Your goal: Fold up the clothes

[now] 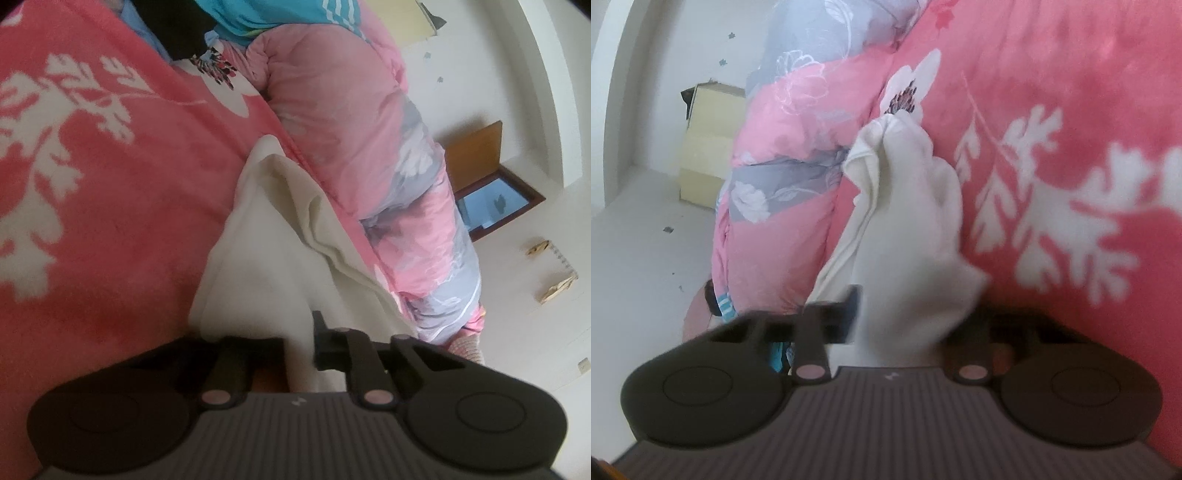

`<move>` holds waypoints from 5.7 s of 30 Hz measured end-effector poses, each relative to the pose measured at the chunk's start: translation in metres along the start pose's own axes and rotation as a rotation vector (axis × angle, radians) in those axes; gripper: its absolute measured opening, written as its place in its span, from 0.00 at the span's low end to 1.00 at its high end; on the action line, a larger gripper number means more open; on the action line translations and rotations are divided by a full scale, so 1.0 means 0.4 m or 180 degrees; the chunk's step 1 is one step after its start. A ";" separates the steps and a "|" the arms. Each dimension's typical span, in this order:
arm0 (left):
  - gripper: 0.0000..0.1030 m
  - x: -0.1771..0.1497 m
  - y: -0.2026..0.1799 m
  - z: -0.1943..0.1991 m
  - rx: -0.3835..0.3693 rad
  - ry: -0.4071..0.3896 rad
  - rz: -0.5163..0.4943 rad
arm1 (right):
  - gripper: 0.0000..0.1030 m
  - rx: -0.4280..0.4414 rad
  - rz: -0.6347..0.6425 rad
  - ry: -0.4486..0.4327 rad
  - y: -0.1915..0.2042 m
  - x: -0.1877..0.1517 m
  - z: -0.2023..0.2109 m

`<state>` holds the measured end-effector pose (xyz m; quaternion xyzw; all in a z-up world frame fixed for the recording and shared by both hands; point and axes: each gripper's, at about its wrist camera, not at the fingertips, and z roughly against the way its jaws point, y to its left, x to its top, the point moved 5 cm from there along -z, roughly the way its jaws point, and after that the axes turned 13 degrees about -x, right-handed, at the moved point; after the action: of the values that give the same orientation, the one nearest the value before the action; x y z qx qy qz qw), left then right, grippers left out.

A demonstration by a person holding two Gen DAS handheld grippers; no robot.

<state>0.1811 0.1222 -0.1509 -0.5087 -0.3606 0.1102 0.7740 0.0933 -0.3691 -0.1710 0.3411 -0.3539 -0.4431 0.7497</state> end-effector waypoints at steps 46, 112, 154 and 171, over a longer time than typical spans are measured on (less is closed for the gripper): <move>0.56 -0.034 -0.198 0.184 0.0050 0.0326 -0.0774 | 0.58 -0.0176 0.0843 -0.0426 0.075 -0.070 0.428; 1.00 0.161 -0.134 0.050 0.0166 0.0364 -0.1259 | 0.81 -0.0694 0.2226 -0.0263 0.236 -0.113 0.186; 0.45 0.125 -0.108 -0.159 0.0631 0.0998 -0.2403 | 0.95 -0.0727 0.3033 -0.0097 0.342 -0.312 -0.047; 0.23 0.140 -0.069 -0.157 0.0438 0.1009 -0.2094 | 0.95 -0.0753 0.2770 0.0010 0.285 -0.271 -0.047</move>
<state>0.2579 0.0950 -0.1159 -0.3232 -0.3723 -0.2006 0.8466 0.1185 -0.2245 -0.1115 0.0732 -0.4102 -0.1234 0.9006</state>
